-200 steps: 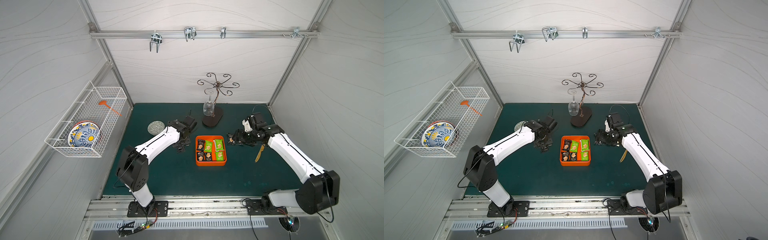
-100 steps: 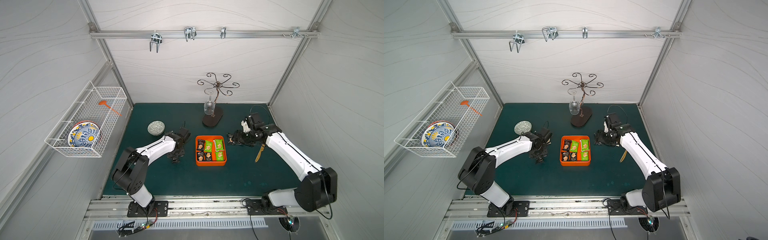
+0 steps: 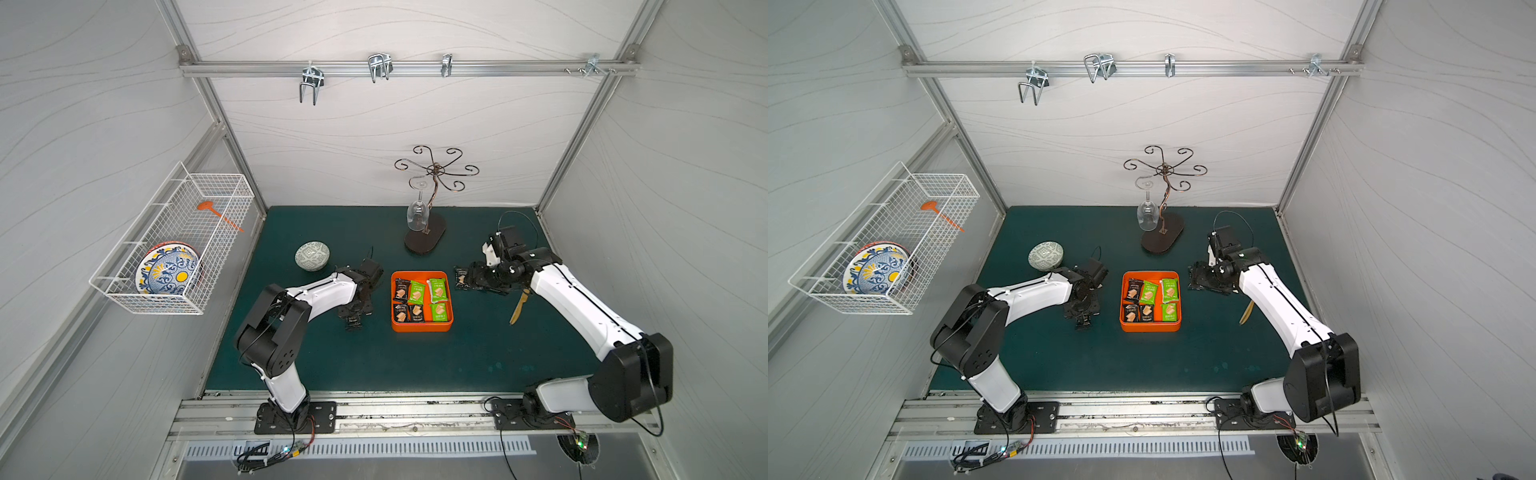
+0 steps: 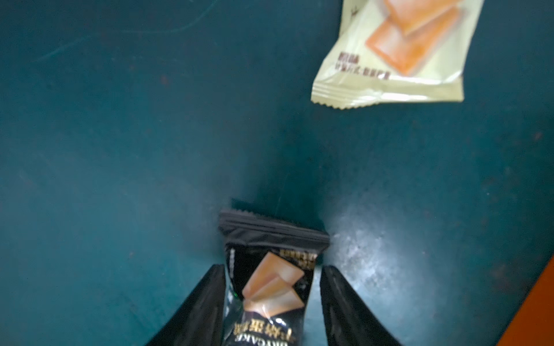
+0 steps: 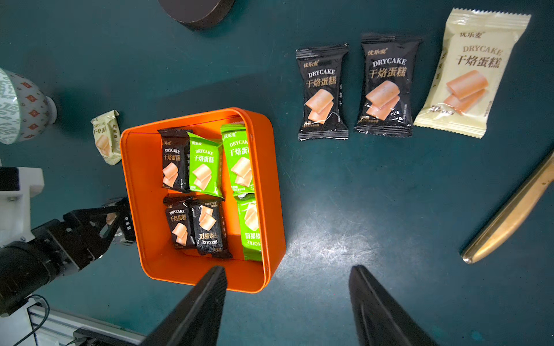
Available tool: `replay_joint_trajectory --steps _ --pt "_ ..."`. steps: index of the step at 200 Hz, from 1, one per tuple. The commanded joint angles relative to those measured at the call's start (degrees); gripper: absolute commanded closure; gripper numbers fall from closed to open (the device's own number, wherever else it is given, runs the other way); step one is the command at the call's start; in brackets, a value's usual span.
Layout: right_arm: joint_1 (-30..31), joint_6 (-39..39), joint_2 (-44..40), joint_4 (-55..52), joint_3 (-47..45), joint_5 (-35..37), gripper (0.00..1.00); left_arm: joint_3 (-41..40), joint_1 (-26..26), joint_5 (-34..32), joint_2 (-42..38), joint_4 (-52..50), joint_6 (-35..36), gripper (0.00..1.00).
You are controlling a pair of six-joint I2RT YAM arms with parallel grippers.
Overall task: Take the cookies out of the storage box
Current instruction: Place the cookie at the center of the board.
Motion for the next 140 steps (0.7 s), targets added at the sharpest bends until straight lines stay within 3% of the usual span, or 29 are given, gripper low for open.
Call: replay_joint_trajectory --steps 1,96,140 --pt "0.5 -1.0 0.3 -1.9 1.4 0.8 0.3 1.8 0.0 0.4 0.9 0.0 0.0 0.4" --pt "7.1 -1.9 6.2 0.5 4.0 0.9 0.3 10.5 0.0 -1.6 -5.6 -10.7 -0.2 0.31" --pt "11.4 -1.2 12.3 0.2 7.6 4.0 0.3 12.9 1.2 5.7 -8.9 -11.0 4.2 0.31"
